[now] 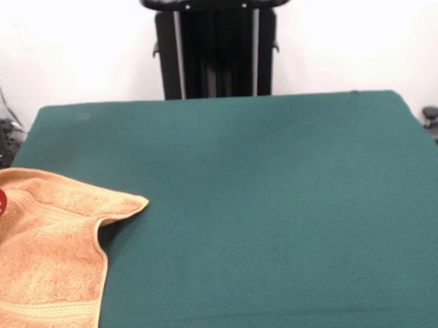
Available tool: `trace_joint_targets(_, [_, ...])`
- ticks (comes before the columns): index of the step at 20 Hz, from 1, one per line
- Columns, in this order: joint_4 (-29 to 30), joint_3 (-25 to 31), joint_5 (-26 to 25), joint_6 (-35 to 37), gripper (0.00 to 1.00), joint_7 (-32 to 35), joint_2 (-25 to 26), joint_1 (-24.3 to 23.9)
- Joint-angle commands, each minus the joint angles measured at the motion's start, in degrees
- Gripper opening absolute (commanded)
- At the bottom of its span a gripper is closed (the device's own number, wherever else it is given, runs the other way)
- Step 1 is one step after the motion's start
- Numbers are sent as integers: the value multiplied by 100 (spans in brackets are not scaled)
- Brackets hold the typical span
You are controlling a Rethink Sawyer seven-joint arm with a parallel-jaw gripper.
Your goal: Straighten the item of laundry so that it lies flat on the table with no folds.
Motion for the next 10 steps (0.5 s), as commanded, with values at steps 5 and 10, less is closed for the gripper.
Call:
trace_joint_targets(5, [1971, 214, -437, -55, 100, 373, 1466, 850])
trace_joint_targets(10, [2064, 288, -302, -172, 100, 422, 1483, 748])
